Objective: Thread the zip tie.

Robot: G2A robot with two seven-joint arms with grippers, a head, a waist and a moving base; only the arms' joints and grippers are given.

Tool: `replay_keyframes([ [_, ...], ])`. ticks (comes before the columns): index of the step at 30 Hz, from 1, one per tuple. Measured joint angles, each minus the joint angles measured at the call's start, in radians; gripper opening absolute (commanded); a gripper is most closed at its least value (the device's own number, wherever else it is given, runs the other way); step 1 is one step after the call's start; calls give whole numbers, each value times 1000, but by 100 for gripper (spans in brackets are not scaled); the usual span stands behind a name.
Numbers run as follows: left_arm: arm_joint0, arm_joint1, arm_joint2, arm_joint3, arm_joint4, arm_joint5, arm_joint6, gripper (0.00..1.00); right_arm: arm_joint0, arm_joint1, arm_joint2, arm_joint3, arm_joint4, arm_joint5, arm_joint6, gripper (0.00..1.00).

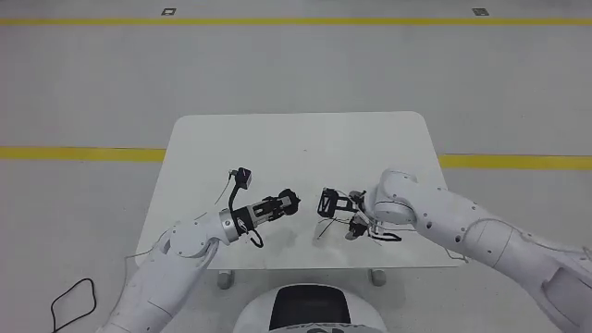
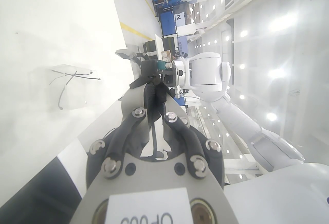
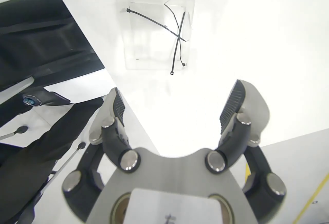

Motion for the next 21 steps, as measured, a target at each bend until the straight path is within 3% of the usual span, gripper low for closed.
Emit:
replay_keyframes([
  [7, 0, 0, 0, 0, 0, 0, 0, 0, -7, -4, -17, -3, -48, 0, -13, 100],
  [13, 0, 0, 0, 0, 0, 0, 0, 0, 24, -11, -80, -25, -129, 0, -20, 100],
  [21, 0, 0, 0, 0, 0, 0, 0, 0, 8, -12, -71, -9, -146, 0, -54, 100],
])
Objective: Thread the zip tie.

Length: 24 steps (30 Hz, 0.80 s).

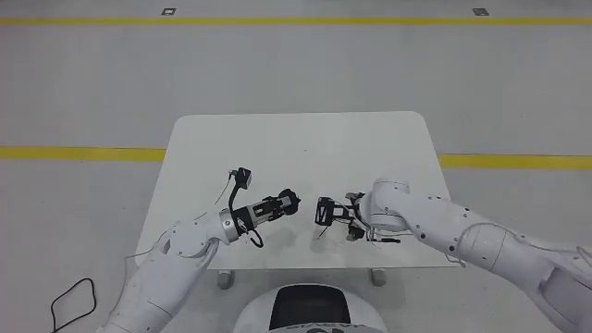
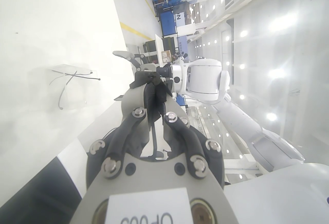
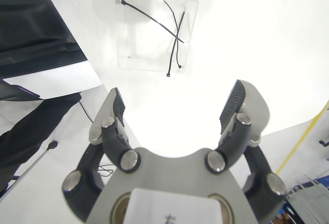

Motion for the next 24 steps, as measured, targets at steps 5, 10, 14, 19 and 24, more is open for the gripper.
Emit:
replay_keyframes([
  [5, 0, 0, 0, 0, 0, 0, 0, 0, -3, -7, -7, -5, -16, -1, -21, 78],
  [10, 0, 0, 0, 0, 0, 0, 0, 0, -4, -16, -8, 6, -9, 0, -37, 45],
  [14, 0, 0, 0, 0, 0, 0, 0, 0, -3, -25, -8, 22, 18, 0, -41, 40],
  [19, 0, 0, 0, 0, 0, 0, 0, 0, -6, -43, -8, 45, 25, 0, -54, 37],
  [24, 0, 0, 0, 0, 0, 0, 0, 0, -13, -61, -8, 72, 13, 0, -87, 35],
])
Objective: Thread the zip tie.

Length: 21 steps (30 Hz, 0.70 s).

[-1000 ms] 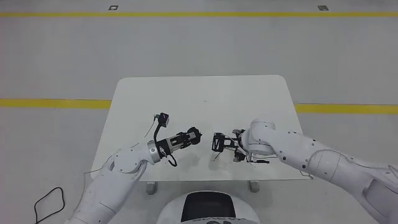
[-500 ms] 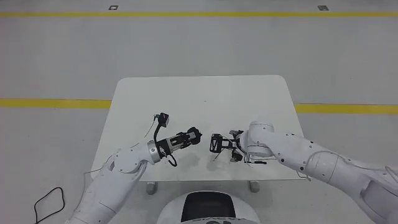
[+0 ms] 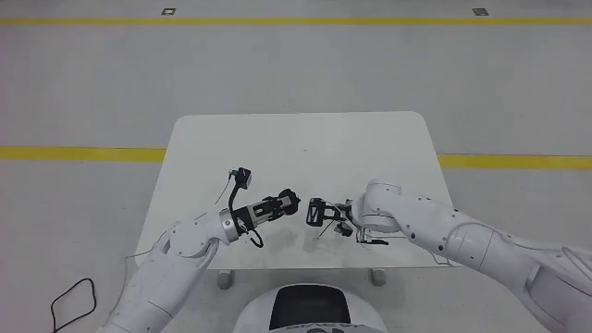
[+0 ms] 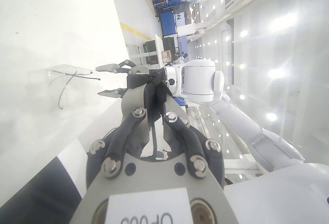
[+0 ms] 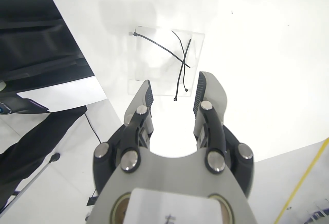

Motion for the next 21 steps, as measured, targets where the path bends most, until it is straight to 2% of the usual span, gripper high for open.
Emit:
replay_keyframes([
  [8, 0, 0, 0, 0, 0, 0, 0, 0, -12, -33, 0, 53, -6, 0, -16, 35],
  [21, 0, 0, 0, 0, 0, 0, 0, 0, -21, -78, 0, 119, 6, 0, -10, 28],
])
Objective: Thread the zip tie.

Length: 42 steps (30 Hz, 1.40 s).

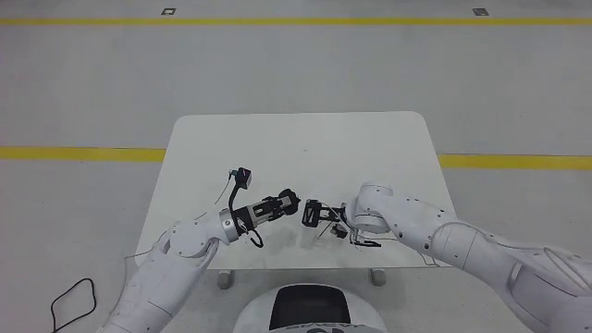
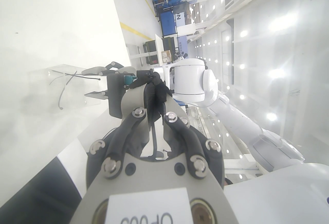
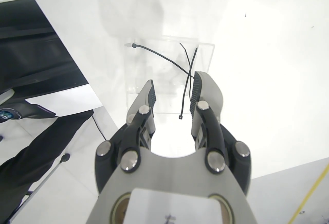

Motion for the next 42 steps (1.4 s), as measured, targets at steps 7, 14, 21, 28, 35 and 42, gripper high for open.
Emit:
replay_keyframes([
  [7, 0, 0, 0, 0, 0, 0, 0, 0, 0, -10, 0, 12, 1, 0, 8, 23],
  [14, 0, 0, 0, 0, 0, 0, 0, 0, -1, -18, 0, 29, 21, 0, 43, 16],
  [21, 0, 0, 0, 0, 0, 0, 0, 0, 0, -35, 0, 47, 24, 0, 68, 17],
  [28, 0, 0, 0, 0, 0, 0, 0, 0, 3, -52, 0, 64, 22, 0, 83, 9],
  [35, 0, 0, 0, 0, 0, 0, 0, 0, 3, -62, 0, 68, 32, 0, 101, 0],
  [42, 0, 0, 0, 0, 0, 0, 0, 0, 9, -62, 0, 52, 43, 0, 128, 0],
])
